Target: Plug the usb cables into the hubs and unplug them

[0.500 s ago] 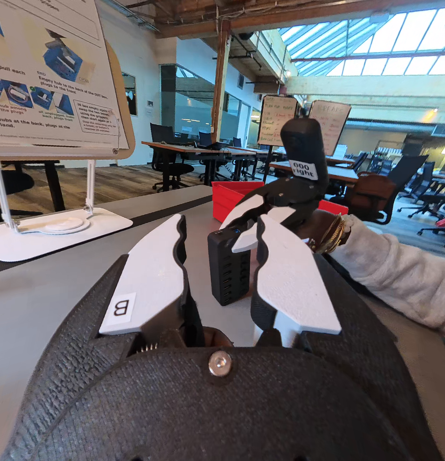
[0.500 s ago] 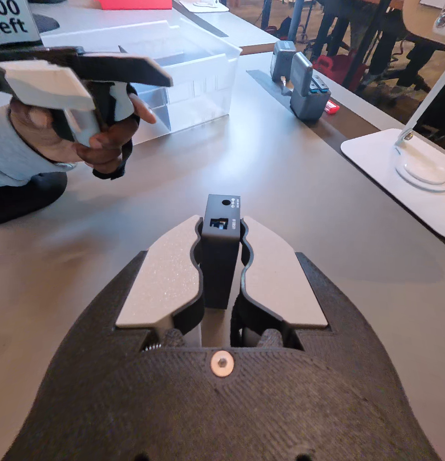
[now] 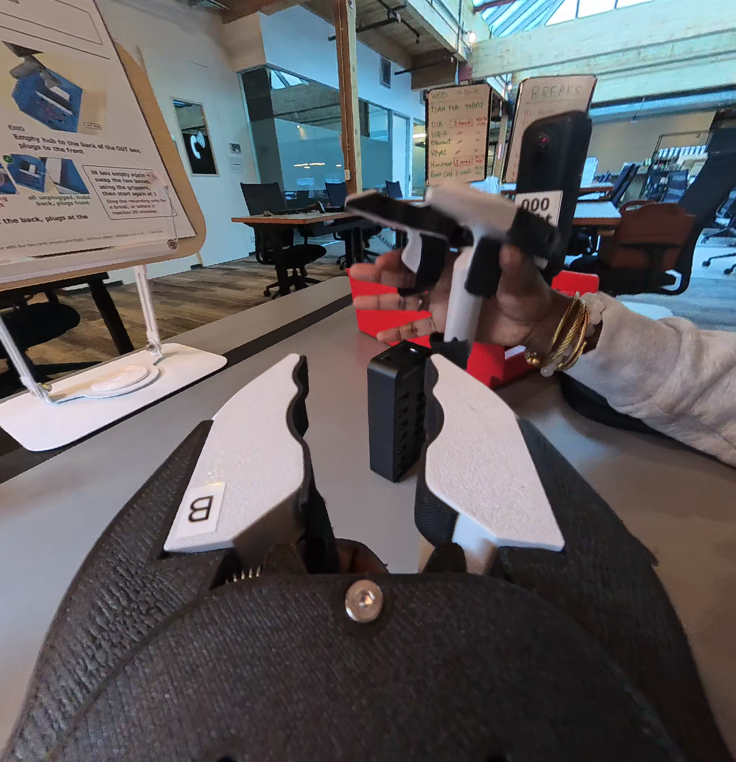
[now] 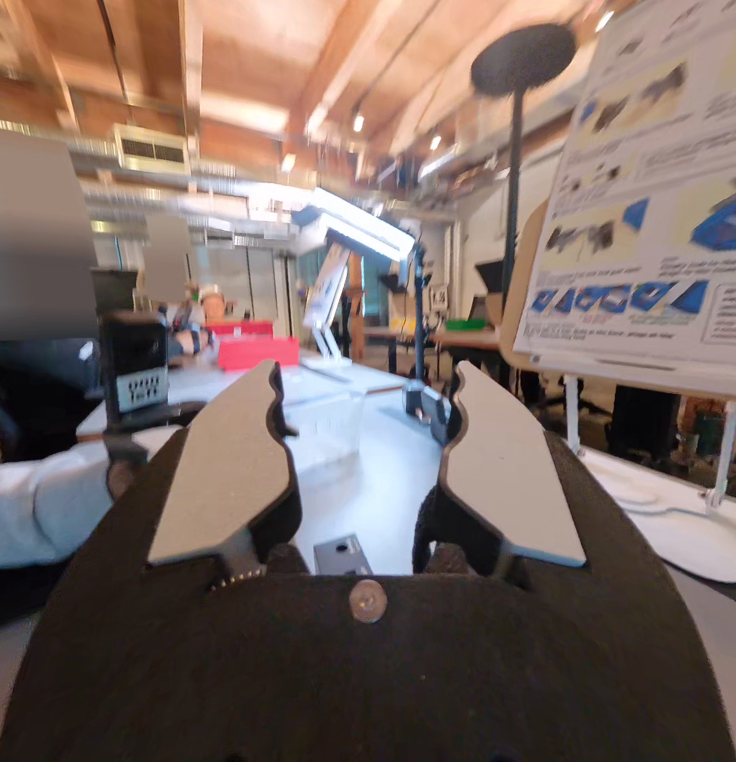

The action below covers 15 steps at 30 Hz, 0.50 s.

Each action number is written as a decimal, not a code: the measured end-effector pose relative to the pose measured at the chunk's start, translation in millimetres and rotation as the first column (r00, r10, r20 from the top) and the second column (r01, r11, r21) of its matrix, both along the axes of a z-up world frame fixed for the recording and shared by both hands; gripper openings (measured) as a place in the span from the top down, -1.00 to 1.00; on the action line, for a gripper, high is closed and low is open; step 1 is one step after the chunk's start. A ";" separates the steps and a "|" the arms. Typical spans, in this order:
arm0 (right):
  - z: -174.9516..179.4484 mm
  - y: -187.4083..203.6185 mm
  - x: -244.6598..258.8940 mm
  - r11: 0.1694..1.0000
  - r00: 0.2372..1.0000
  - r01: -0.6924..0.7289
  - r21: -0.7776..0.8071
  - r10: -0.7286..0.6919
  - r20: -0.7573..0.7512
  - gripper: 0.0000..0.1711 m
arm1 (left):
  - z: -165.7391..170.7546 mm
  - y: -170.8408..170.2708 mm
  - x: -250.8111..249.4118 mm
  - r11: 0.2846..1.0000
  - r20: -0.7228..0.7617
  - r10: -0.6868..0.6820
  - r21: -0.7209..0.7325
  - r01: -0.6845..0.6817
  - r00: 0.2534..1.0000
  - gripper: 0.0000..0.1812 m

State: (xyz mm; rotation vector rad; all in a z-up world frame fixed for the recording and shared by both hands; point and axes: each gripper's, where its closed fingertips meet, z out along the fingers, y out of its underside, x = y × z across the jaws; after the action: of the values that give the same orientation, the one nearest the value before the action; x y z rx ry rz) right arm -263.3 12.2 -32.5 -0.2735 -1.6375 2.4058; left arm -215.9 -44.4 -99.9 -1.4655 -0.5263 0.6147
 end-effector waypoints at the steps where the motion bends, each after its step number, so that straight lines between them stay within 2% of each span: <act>1: 7.8 6.1 -1.8 0.998 1.000 0.014 -0.067 -0.014 0.004 0.08 | -1.5 1.4 0.4 1.000 -0.009 0.001 -0.022 -0.001 1.000 0.40; 6: 27.3 30.8 -11.5 0.963 0.997 0.064 -0.263 -0.051 0.054 0.10 | 0.3 12.8 15.6 0.986 0.011 -0.052 -0.155 0.053 0.999 0.40; 9: 31.0 38.9 -14.6 0.954 0.996 0.083 -0.289 -0.068 0.062 0.11 | 25.5 -0.9 35.8 0.976 0.038 -0.021 -0.214 0.029 0.999 0.40; 12: 34.2 45.2 -16.3 0.943 0.994 0.108 -0.315 -0.094 0.061 0.15 | 49.2 -54.5 54.2 0.969 0.038 0.128 -0.218 -0.117 0.991 0.42; 15: 33.7 44.1 -16.4 0.940 0.994 0.097 -0.326 -0.076 0.079 0.16 | 31.7 -140.9 61.2 0.910 0.159 0.350 -0.293 -0.294 0.923 0.49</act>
State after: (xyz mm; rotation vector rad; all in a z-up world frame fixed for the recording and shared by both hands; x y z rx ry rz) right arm -279.7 56.3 1.2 -0.4728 -1.2082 2.6180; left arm -154.7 -185.3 -68.2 -1.7218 -0.8926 0.8222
